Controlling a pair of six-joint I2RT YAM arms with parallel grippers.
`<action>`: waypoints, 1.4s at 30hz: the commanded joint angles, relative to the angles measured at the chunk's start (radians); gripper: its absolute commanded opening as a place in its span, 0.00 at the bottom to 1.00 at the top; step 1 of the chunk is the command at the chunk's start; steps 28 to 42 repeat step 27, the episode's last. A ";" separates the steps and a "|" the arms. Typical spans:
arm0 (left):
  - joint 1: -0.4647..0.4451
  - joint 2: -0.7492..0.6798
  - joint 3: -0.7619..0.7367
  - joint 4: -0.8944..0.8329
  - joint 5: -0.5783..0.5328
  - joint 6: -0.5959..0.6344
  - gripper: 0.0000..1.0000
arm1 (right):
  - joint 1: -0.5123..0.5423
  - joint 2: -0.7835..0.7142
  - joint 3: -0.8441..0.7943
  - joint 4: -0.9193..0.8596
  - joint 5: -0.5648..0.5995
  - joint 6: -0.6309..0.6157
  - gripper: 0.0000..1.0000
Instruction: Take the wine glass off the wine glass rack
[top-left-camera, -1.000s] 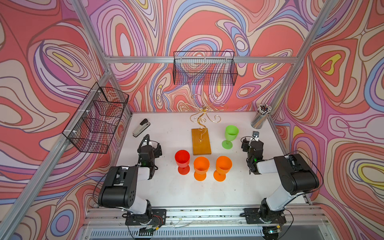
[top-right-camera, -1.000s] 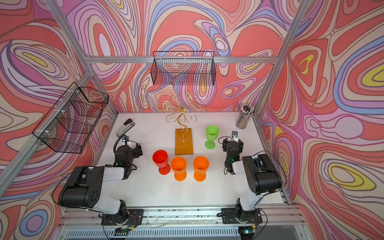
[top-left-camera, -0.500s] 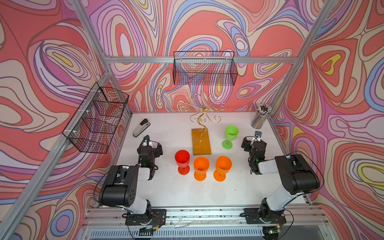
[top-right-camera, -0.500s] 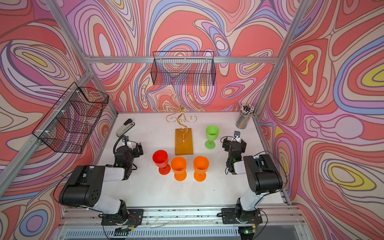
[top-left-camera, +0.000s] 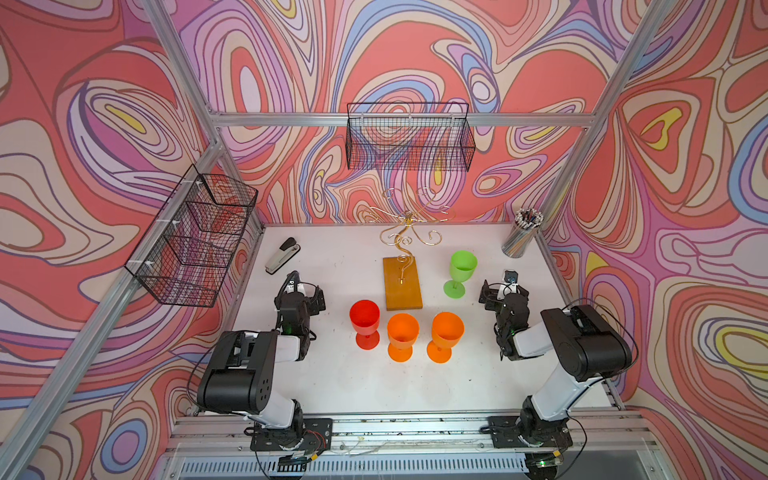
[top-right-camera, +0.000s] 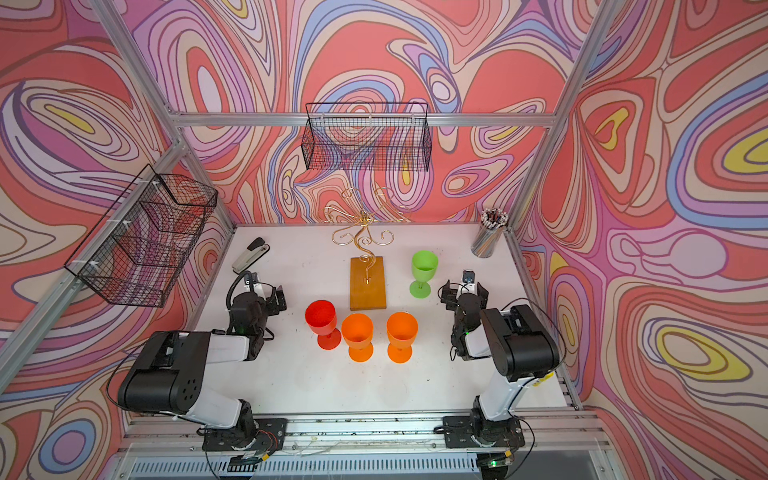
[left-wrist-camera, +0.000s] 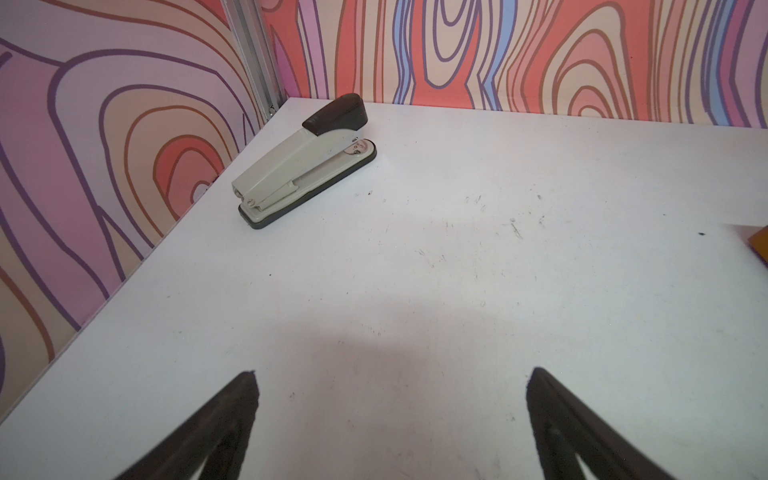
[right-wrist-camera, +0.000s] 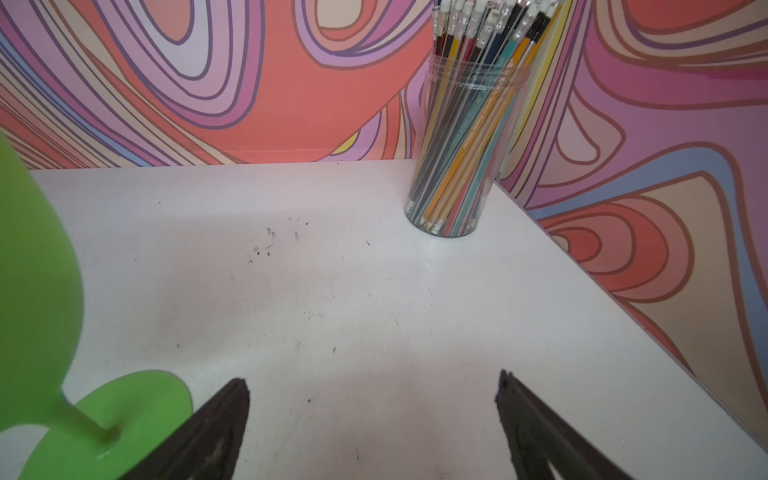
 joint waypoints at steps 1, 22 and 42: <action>0.004 0.011 -0.010 0.042 0.007 0.013 1.00 | 0.003 0.001 0.011 0.021 -0.008 -0.009 0.98; 0.004 0.015 0.004 0.019 0.033 0.024 1.00 | 0.002 0.004 0.019 0.010 -0.003 -0.008 0.98; 0.004 0.013 0.011 0.005 0.059 0.038 1.00 | 0.002 0.004 0.019 0.009 -0.003 -0.008 0.99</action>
